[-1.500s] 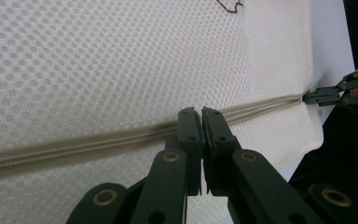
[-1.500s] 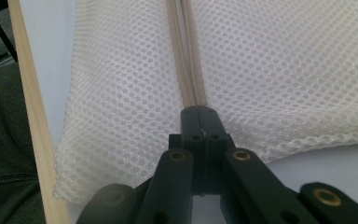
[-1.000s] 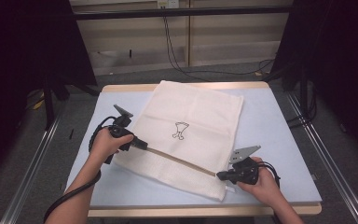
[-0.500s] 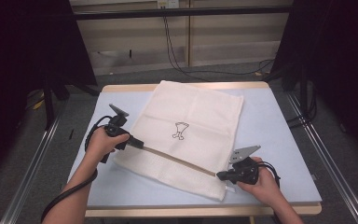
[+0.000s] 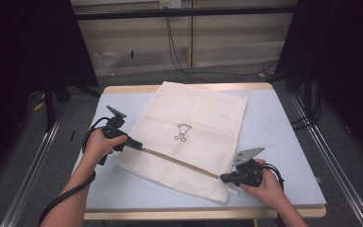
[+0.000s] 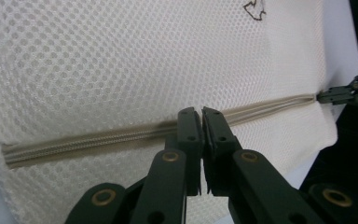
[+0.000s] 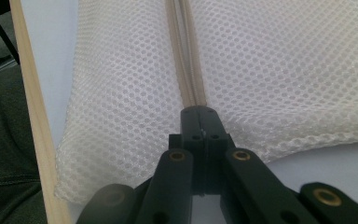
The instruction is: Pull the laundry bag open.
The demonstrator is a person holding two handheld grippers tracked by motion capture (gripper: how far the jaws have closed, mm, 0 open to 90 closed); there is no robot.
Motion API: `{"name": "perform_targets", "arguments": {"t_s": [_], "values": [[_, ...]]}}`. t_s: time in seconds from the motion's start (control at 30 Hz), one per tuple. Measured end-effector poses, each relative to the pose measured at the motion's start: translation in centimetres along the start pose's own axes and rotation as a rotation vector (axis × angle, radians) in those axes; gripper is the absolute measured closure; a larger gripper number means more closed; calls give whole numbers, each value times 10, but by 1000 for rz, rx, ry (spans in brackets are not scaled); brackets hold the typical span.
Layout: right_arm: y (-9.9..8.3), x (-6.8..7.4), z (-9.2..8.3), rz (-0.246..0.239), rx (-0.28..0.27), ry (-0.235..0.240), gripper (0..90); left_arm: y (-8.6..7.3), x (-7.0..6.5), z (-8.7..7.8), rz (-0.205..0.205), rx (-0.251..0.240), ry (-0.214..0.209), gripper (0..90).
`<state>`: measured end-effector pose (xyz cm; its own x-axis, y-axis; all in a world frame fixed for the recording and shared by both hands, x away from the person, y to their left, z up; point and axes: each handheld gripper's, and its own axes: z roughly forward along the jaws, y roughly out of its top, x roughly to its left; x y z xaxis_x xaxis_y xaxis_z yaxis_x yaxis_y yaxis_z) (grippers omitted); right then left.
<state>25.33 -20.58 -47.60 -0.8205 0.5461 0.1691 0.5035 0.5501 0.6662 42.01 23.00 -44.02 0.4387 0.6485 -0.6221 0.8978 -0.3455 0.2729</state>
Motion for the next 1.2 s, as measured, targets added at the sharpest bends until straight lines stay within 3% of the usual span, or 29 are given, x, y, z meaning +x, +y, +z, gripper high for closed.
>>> {"name": "perform_targets", "arguments": {"t_s": [0.17,0.23,0.33,0.47,0.53,0.6,0.7,0.73,0.77,0.87,0.9,1.0,1.07,1.13,1.17,1.2], "values": [[0,0,0,3,1,0,900,1,1,-1,10,10,-5,866],[0,0,0,1,1,-1,900,2,1,-2,5,6,20,868],[-1,0,0,-2,-1,-1,900,1,5,-6,-11,-6,25,863],[0,0,0,-2,-5,-2,900,0,10,-8,-5,-9,14,862],[0,0,0,0,-3,-2,900,0,12,-6,-22,-10,2,859],[0,0,0,-3,-2,-4,900,1,14,-8,-6,0,16,858],[-1,0,0,-1,-3,-6,900,0,15,-11,-3,-22,14,861],[0,0,0,-2,0,-2,900,0,15,-11,-1,-34,52,858],[-1,0,0,0,0,-1,900,0,17,-13,-3,-27,24,854],[-1,0,0,1,0,-2,900,0,20,-20,10,-21,50,857],[0,0,0,1,0,-2,900,-1,21,-21,-4,-29,41,858],[-1,0,0,3,-2,-3,900,-3,25,-24,-12,-41,80,856],[-1,0,0,2,-1,-3,900,-4,29,-26,-15,-49,60,853],[-1,0,0,2,0,0,900,-5,32,-29,-21,-59,94,855],[-1,0,0,-1,-1,-2,900,-5,35,-31,-28,-61,81,851],[-1,0,0,0,0,-2,900,-6,38,-33,-34,-63,100,850]]}}
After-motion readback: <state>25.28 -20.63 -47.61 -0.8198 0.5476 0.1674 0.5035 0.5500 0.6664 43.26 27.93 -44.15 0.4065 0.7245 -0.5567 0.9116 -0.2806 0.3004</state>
